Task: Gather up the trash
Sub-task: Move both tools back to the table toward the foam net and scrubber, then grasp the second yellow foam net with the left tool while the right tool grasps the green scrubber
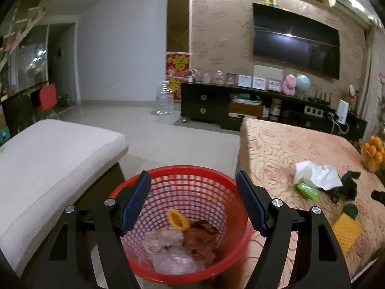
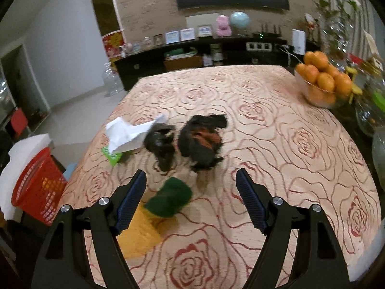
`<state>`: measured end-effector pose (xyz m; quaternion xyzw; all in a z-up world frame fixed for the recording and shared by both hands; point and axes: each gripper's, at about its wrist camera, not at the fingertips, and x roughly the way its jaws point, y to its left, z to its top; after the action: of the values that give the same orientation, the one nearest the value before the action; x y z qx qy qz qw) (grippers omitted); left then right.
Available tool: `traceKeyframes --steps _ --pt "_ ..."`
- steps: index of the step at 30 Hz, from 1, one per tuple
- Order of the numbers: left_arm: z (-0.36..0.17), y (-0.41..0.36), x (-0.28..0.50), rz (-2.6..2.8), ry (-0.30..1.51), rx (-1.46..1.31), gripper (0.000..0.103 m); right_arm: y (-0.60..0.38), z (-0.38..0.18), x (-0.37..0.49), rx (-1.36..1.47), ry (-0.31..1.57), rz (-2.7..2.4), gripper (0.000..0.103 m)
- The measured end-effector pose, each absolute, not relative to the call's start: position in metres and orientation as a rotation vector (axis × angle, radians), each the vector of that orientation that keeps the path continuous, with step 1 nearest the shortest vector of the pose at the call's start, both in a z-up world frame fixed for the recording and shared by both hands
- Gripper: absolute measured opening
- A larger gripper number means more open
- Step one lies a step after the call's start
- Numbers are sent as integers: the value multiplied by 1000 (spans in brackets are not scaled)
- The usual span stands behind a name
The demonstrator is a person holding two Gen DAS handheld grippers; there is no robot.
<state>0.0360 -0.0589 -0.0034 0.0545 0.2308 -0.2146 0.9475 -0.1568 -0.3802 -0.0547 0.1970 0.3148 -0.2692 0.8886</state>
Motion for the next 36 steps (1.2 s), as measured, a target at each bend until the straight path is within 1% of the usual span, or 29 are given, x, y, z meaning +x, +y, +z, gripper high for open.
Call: traceKeyframes --steps 7,11,13,19,29,36 --pt "-15 -102 12 -562 499 183 70 -392 -61 -162 448 659 -583 75" --pt "-27 -137 -10 -650 509 272 71 -394 -62 -163 464 659 -582 75" --pt "-35 -153 -20 -702 520 307 76 -396 -63 -165 478 657 -580 75" --pt "-54 -190 -44 -811 546 389 76 -402 -66 -169 510 656 -582 75" --pt "-87 -257 -69 -1053 652 459 76 -408 -68 -176 550 651 -586 75" --pt "-108 -282 -78 -1115 693 492 76 -413 -72 -177 587 660 -576 75"
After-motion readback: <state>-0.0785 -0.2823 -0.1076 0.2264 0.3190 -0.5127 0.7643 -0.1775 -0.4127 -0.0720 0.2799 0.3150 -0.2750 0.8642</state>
